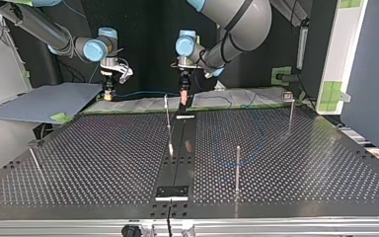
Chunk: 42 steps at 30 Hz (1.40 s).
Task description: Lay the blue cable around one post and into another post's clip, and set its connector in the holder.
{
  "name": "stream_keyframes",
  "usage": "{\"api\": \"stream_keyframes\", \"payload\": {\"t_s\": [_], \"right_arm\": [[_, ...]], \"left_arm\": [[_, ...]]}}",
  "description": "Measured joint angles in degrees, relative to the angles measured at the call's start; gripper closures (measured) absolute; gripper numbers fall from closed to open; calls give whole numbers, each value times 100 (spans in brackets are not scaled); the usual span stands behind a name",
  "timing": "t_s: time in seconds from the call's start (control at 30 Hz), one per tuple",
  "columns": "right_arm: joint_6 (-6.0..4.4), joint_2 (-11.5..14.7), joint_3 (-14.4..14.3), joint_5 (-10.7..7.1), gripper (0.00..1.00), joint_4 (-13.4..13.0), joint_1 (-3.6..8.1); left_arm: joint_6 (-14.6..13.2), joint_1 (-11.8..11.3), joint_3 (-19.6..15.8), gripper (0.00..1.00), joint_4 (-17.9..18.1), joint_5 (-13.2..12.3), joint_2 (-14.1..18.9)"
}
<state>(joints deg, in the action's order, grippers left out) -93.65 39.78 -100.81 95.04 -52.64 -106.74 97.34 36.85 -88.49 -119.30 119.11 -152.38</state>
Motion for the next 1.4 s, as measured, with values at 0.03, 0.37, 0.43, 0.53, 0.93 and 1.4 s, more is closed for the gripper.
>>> {"api": "stream_keyframes", "payload": {"t_s": [0.03, 0.37, 0.43, 0.53, 0.93, 1.4], "right_arm": [[1, 0, -1, 1, 39, -1, 0], [-2, -13, -1, 26, 39, 4, 7], [-8, -16, -1, 30, 39, 10, 13], [-14, -17, -2, 33, 39, 11, 16], [-22, -27, 2, 32, 39, 2, 22], [-23, -31, 1, 15, 39, -17, 18]], "left_arm": [[16, -12, 35, 82, -36, 16, 2], [-142, 45, -53, 82, -279, 219, 30], [-155, 65, -162, 82, -213, 231, 88], [-162, 80, -297, 82, -68, 226, 184], [-181, 56, -364, 82, 59, 173, 296], [-125, -74, -81, 82, 47, -73, 286]]}}
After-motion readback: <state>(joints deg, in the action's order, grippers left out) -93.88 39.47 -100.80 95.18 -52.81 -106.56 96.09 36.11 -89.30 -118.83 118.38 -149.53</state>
